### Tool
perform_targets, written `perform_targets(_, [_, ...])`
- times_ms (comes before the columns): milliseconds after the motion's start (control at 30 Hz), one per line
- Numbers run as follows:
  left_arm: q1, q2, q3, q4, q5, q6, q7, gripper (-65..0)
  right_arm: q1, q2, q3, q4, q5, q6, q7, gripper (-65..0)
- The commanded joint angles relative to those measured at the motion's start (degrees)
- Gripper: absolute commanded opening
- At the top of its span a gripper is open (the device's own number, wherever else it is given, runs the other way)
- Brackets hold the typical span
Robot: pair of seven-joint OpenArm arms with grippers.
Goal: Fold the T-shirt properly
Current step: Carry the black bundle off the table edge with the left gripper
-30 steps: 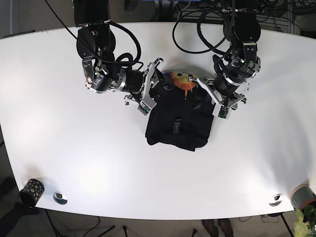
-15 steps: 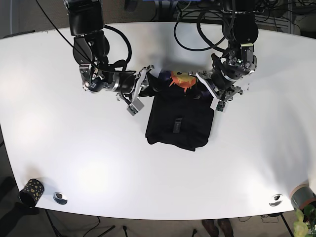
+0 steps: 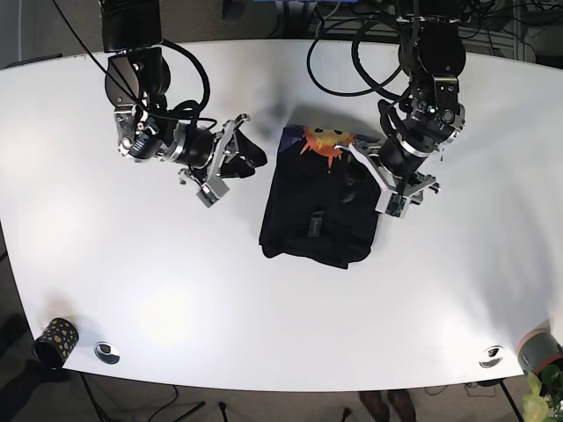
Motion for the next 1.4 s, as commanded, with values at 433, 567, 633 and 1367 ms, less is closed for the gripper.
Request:
perform_targets(433, [-7.3, 1.0, 12.3, -8.8, -0.6, 18.6, -2.8, -6.4, 0.6, 1.1, 3.4, 2.4, 1.1, 0.34, -1.7, -46.9])
perform_targets(567, [-7.5, 2.3, 12.6, -15.0, -0.6, 18.9, -7.9, -6.4, 0.4, 1.1, 3.4, 2.2, 1.1, 0.34, -1.7, -46.9])
perform_targets(633, [-7.9, 2.0, 14.6, -20.2, -0.6, 18.9, -9.6, -6.4, 0.4, 1.0, 3.4, 2.2, 1.1, 0.34, -1.7, -46.9])
perform_targets(1367, [-7.6, -16.5, 2.8, -30.9, -1.0, 7.9, -10.7, -6.4, 0.7, 0.5, 6.6, 2.4, 1.1, 0.34, -1.8, -46.9])
